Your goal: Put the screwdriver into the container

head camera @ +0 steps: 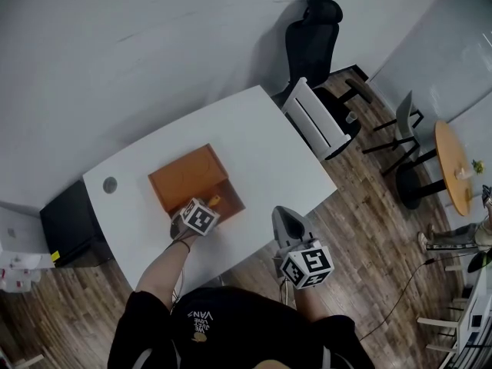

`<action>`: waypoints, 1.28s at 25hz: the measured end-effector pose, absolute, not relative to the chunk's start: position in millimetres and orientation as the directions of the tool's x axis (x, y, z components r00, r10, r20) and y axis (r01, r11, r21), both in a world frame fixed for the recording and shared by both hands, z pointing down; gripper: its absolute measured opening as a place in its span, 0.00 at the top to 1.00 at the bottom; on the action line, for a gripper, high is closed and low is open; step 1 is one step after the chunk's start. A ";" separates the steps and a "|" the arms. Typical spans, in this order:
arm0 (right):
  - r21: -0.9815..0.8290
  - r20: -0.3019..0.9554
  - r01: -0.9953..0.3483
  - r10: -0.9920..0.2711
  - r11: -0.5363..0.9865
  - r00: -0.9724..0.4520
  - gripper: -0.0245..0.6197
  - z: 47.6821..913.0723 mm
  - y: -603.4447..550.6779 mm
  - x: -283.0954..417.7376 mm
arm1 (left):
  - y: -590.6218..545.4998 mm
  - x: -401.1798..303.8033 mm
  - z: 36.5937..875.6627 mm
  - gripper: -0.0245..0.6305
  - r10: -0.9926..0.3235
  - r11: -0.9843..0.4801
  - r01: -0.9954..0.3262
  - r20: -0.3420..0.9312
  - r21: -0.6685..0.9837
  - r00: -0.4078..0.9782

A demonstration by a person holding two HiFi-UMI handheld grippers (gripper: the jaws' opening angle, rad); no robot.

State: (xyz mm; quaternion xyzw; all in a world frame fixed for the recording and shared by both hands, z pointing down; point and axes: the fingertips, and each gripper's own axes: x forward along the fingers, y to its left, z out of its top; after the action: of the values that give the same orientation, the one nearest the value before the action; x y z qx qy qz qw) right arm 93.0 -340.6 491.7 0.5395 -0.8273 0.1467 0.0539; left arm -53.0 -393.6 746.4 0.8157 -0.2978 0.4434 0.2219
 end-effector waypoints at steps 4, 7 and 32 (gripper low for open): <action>-0.183 0.249 -0.906 -0.873 0.382 -0.418 0.94 492.4 -342.3 90.3 | -392.8 -53.9 751.8 0.79 -0.260 -0.726 -0.679 0.870 0.110 0.419; -0.183 0.250 -0.906 -0.873 0.382 -0.419 0.94 491.7 -343.0 90.2 | -392.9 -53.9 752.4 0.79 -0.255 -0.732 -0.674 0.877 0.101 0.408; -0.182 0.252 -0.903 -0.869 0.390 -0.426 0.94 493.5 -339.5 89.3 | -390.9 -53.6 756.4 0.79 -0.265 -0.771 -0.635 0.887 0.040 0.378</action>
State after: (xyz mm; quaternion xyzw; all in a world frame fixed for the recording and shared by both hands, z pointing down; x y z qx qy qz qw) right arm 89.3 -339.5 493.5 0.5326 -0.8316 0.1463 0.0580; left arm -53.6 -390.9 756.4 0.8078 -0.2787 0.4829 0.1914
